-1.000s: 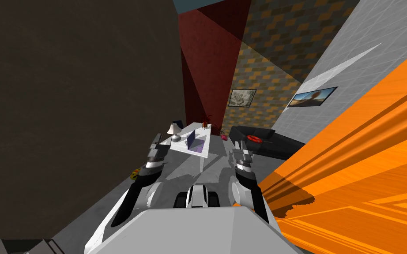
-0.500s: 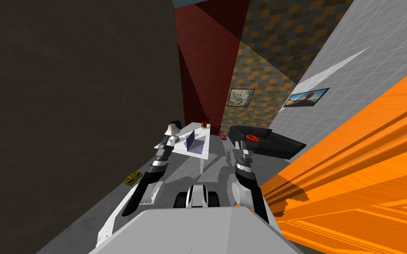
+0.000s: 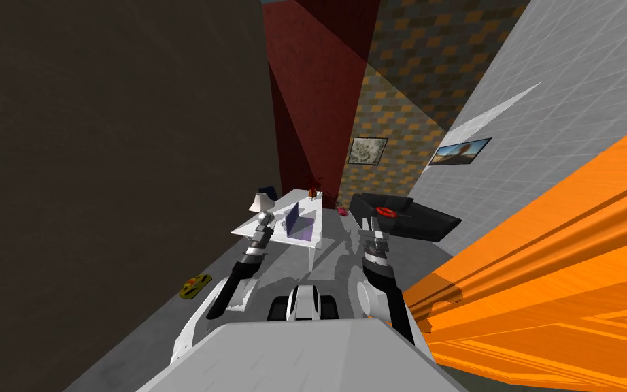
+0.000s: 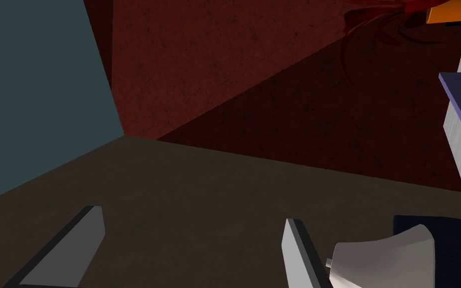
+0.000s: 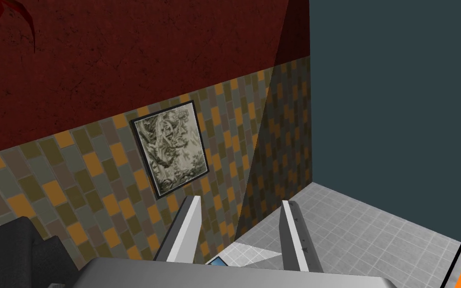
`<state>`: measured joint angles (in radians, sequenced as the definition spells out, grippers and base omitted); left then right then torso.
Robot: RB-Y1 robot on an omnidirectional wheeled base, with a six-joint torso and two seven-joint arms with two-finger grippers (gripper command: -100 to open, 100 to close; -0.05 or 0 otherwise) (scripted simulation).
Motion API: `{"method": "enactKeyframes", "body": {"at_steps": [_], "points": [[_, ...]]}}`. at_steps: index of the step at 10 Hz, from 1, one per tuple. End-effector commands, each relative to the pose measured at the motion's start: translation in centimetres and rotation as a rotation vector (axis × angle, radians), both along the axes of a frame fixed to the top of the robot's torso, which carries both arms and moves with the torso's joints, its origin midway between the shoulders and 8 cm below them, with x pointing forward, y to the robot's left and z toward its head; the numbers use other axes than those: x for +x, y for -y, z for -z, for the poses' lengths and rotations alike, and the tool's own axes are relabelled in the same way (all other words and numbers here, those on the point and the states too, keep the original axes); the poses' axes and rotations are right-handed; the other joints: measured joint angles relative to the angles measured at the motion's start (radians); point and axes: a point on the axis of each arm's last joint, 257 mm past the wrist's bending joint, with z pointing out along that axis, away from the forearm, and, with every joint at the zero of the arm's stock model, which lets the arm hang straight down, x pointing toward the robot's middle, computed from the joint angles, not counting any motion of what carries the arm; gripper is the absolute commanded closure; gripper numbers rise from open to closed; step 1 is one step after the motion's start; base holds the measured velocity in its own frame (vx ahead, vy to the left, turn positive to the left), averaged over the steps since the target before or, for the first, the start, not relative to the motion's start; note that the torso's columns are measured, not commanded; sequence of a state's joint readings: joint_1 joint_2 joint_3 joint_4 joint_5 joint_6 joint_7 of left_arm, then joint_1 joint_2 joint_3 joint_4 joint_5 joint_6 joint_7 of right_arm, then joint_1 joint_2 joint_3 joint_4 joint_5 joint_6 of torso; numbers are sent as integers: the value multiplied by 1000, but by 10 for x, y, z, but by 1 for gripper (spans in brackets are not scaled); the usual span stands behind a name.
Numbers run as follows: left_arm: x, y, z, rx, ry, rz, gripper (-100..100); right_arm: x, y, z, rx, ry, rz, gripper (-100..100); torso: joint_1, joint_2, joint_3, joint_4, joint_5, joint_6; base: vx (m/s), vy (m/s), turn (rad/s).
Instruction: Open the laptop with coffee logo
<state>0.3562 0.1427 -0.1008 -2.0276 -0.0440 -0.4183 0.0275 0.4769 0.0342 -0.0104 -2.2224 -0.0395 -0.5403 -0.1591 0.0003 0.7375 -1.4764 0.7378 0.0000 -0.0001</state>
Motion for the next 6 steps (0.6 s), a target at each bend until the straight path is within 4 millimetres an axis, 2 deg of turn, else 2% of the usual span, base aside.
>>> {"method": "enactKeyframes", "body": {"at_steps": [1,6], "points": [[13,6,29,47,-68,7,-100,0,0,0,0,0,0,0,-1,1,1,0,0,0,63,49,-80],[31,17,83,162,-182,27,-100,0,0,0,0,0,0,0,0,0,0,0,0,0,62,59,-84]]}}
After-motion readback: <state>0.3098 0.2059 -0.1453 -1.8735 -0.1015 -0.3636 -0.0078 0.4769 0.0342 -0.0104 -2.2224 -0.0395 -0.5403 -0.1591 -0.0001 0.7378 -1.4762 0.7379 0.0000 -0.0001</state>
